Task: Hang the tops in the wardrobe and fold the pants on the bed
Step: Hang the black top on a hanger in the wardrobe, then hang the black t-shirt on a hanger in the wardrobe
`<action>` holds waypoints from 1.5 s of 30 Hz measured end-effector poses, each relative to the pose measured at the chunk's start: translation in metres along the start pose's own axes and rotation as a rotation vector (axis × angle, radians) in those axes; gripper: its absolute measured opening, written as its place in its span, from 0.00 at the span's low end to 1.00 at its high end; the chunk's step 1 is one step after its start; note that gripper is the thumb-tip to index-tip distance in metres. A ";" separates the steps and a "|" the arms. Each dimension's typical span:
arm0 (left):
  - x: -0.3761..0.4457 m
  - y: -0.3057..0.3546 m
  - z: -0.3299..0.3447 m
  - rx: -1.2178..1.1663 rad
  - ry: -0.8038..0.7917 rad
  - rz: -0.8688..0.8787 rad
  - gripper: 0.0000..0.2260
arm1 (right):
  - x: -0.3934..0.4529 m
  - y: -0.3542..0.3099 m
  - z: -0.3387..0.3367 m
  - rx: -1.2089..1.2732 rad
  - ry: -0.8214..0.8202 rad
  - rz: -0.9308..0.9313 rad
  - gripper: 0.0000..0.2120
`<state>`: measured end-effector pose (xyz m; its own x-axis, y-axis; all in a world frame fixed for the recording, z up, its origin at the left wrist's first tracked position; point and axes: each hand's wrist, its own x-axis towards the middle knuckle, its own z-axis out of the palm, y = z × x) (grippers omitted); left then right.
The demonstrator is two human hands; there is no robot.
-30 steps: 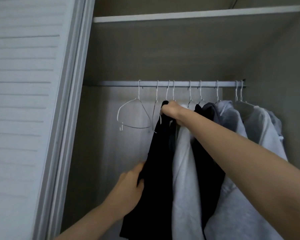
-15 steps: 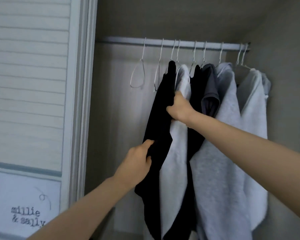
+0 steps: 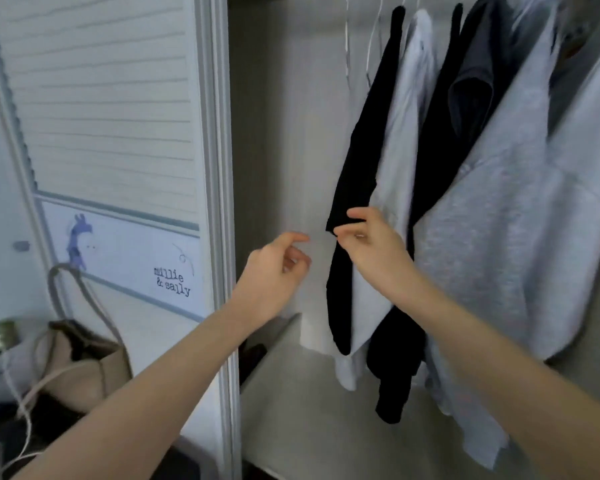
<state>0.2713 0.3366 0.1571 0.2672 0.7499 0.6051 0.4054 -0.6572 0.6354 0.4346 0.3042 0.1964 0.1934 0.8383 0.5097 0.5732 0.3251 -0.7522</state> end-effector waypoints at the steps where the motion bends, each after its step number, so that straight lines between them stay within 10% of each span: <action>1: -0.020 0.005 -0.001 0.025 0.028 -0.040 0.13 | -0.017 0.008 0.003 0.003 -0.049 -0.003 0.17; 26: -0.625 0.247 0.014 0.748 1.073 -1.233 0.06 | -0.511 -0.064 0.059 0.334 -1.478 -0.575 0.12; 45: -1.009 0.517 0.191 0.332 1.960 -1.822 0.06 | -0.962 -0.113 -0.097 0.166 -2.255 -0.953 0.13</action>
<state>0.3784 -0.7457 -0.2165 -0.6944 -0.6114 -0.3795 -0.6057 0.2118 0.7670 0.2607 -0.5813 -0.1687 -0.7795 -0.5224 -0.3456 -0.0965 0.6454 -0.7577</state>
